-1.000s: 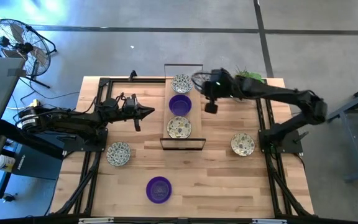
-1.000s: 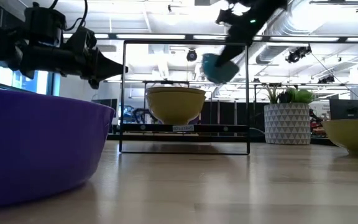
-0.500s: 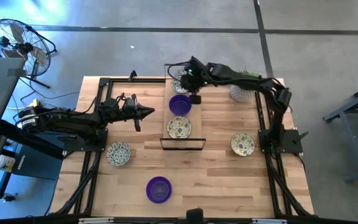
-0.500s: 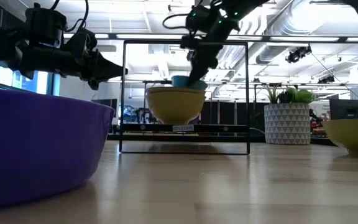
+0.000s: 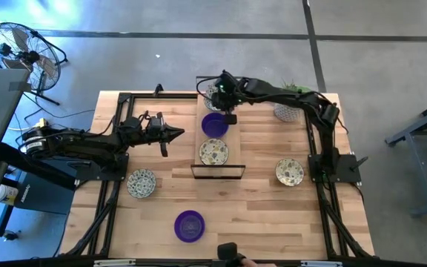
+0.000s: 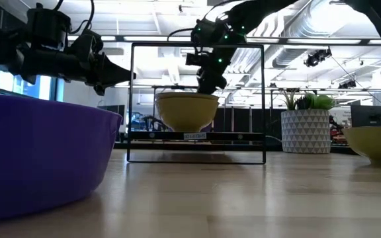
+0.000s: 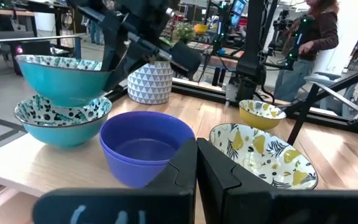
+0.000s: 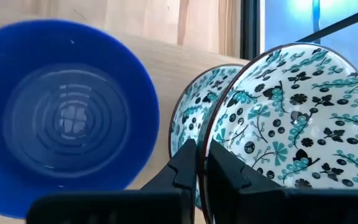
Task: Pick & Place Mini bowls
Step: Stack the right blue patterned bowl on top of the blue patterned bowl on the shelf, then stack the violet bowl on top of the stacked violet bowl on the shelf
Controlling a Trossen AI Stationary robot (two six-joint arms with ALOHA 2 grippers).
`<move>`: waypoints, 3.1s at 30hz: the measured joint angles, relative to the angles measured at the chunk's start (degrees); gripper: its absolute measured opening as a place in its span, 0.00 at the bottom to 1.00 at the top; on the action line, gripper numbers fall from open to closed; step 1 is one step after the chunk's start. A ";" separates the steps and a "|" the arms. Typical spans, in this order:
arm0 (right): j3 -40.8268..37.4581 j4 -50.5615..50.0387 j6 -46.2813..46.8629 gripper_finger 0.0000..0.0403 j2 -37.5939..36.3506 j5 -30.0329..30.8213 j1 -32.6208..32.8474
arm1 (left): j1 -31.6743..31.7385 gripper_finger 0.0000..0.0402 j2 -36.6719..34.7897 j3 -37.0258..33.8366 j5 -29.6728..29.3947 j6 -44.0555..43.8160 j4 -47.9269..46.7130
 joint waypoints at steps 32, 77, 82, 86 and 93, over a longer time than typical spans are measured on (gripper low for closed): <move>-0.11 2.57 -1.49 0.09 4.07 1.77 -0.14 | -0.01 0.00 0.00 0.00 0.24 0.46 -0.87; -3.61 3.66 4.15 0.01 -5.89 -11.09 -1.45 | -0.01 0.00 0.00 0.00 -0.26 0.64 -1.35; -3.61 2.94 4.04 0.01 -7.63 -15.87 -1.92 | -0.01 0.00 0.00 -0.02 -0.26 0.63 -1.49; -3.73 5.26 3.82 0.00 -7.73 -19.04 -1.87 | -0.14 0.00 0.00 -0.02 -0.26 0.63 -2.89; -23.00 32.84 9.85 0.00 -14.69 -21.27 -1.79 | -0.14 0.00 0.00 -0.04 -0.26 0.04 -5.39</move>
